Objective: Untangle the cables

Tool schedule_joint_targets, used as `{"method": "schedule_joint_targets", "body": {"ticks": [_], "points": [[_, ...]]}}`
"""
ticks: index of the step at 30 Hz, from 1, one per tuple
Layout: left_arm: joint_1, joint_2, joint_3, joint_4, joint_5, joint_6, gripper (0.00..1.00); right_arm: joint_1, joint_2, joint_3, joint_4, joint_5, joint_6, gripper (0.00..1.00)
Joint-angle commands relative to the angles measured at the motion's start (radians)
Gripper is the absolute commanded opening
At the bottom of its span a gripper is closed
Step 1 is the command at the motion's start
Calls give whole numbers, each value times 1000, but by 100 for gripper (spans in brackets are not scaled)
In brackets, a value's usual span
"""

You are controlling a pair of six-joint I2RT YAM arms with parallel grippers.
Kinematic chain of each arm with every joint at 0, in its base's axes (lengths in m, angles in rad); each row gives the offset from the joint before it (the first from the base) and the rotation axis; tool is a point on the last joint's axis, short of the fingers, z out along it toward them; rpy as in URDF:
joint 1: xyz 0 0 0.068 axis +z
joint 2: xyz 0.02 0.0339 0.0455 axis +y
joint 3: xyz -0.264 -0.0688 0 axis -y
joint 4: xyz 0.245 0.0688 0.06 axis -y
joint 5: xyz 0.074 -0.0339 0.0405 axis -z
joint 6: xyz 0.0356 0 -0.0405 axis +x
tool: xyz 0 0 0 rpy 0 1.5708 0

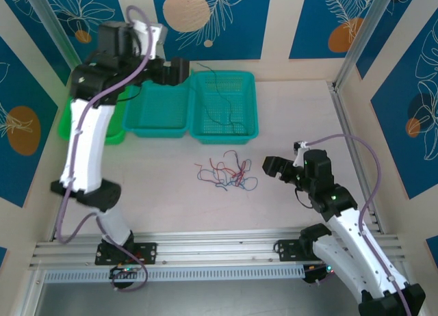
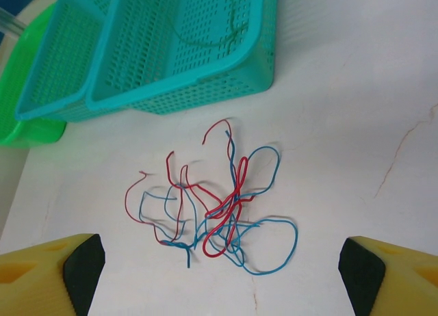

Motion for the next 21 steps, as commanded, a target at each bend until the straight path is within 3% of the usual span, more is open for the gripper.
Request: {"method": "schedule_joint_targets", "body": {"ticks": [1,7,12,16,21], "points": [[-8,-150,-205,-15,41,3,100,9,73,55,21,-91,-71,90],[-14,-554,-889,235,64,-152,100,95,238,89,46,-103,-62,89],[-17,-741,-1335,518,129,-386,100,193,361,123,54,-58,-44,88],[-40,-775,-1612,764,123,-551,99,265,446,130,78,-8,4,88],[-124,-655,-1769,1018,40,-648,98,321,562,143,103,50,72,86]]}}
